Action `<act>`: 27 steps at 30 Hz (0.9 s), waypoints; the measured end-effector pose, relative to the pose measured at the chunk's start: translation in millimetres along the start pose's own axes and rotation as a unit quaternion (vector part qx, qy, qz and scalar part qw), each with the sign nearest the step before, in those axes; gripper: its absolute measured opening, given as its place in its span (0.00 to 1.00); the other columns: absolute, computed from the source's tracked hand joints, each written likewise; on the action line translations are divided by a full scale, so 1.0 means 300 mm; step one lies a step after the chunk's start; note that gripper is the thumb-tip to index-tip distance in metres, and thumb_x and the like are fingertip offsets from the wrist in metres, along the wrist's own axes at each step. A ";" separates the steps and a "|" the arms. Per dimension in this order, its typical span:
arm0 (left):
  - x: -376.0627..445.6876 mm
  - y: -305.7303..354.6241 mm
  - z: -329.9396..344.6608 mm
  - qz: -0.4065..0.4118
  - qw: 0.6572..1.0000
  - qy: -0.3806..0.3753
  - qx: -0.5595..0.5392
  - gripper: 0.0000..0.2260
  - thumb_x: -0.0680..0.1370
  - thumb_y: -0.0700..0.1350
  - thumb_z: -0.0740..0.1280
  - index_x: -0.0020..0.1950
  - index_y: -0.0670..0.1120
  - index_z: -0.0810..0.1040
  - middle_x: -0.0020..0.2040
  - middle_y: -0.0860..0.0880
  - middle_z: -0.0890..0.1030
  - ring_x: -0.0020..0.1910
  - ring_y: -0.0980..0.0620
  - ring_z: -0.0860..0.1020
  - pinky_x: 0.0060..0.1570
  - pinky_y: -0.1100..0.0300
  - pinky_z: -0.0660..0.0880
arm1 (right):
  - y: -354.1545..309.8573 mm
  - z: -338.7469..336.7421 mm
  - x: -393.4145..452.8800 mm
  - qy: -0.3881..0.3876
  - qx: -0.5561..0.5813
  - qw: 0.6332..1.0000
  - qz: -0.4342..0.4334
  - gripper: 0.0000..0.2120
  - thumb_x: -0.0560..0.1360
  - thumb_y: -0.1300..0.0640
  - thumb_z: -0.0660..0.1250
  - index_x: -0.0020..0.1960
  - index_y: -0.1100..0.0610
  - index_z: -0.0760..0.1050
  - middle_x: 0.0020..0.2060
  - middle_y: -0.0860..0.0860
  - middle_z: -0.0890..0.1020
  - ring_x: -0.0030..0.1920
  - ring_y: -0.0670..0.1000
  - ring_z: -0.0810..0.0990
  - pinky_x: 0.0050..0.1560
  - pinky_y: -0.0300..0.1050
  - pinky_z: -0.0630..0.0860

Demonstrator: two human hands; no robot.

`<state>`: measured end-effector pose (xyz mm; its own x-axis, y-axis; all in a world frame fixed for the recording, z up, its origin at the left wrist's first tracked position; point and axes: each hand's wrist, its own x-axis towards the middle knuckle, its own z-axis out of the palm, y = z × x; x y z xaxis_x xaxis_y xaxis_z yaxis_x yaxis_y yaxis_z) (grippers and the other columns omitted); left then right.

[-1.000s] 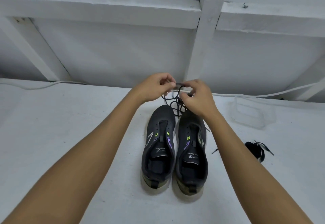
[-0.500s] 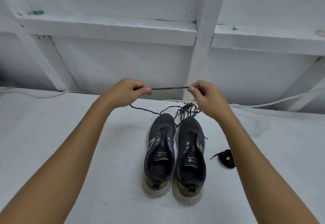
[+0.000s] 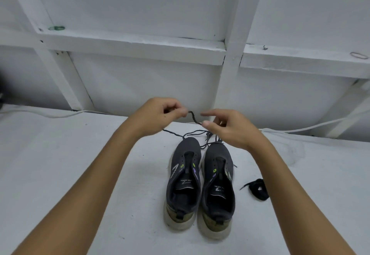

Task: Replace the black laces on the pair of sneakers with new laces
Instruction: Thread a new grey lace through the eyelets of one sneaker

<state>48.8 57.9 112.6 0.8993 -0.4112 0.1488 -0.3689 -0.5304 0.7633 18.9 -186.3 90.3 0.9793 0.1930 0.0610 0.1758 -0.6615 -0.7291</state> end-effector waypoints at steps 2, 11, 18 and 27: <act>0.008 0.020 0.027 0.007 1.000 -0.012 -0.011 0.09 0.80 0.53 0.67 0.43 0.53 0.83 0.32 0.50 0.71 0.32 0.54 0.66 0.34 0.59 0.64 | -0.020 0.025 0.009 -0.012 0.008 1.000 -0.015 0.16 0.79 0.44 0.68 0.67 0.38 0.76 0.33 0.45 0.78 0.33 0.38 0.75 0.37 0.30 0.67; -0.031 -0.034 -0.019 -0.045 0.999 -0.021 0.018 0.11 0.81 0.53 0.64 0.44 0.53 0.83 0.29 0.54 0.65 0.29 0.56 0.64 0.33 0.61 0.64 | 0.045 -0.008 0.004 0.150 -0.021 0.988 0.043 0.10 0.80 0.55 0.61 0.41 0.55 0.73 0.33 0.53 0.79 0.32 0.51 0.71 0.36 0.46 0.69; -0.044 -0.012 0.003 -0.037 0.999 -0.032 -0.004 0.10 0.81 0.54 0.65 0.43 0.53 0.82 0.29 0.54 0.66 0.30 0.54 0.63 0.33 0.58 0.63 | 0.043 0.034 -0.041 0.114 -0.054 0.992 -0.016 0.18 0.76 0.45 0.70 0.65 0.43 0.75 0.51 0.38 0.81 0.35 0.36 0.75 0.44 0.41 0.73; -0.025 0.024 0.051 -0.009 0.998 -0.055 0.013 0.11 0.81 0.54 0.65 0.42 0.53 0.81 0.28 0.56 0.67 0.27 0.57 0.64 0.28 0.65 0.62 | -0.014 0.093 -0.033 0.069 0.063 0.995 -0.039 0.05 0.81 0.54 0.67 0.47 0.47 0.80 0.34 0.35 0.79 0.29 0.45 0.70 0.34 0.36 0.67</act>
<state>35.9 45.8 107.4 0.8752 -0.4796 0.0635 -0.3594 -0.5566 0.7491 5.8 -165.2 73.9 0.9691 0.1336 0.2075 0.2467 -0.5506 -0.7975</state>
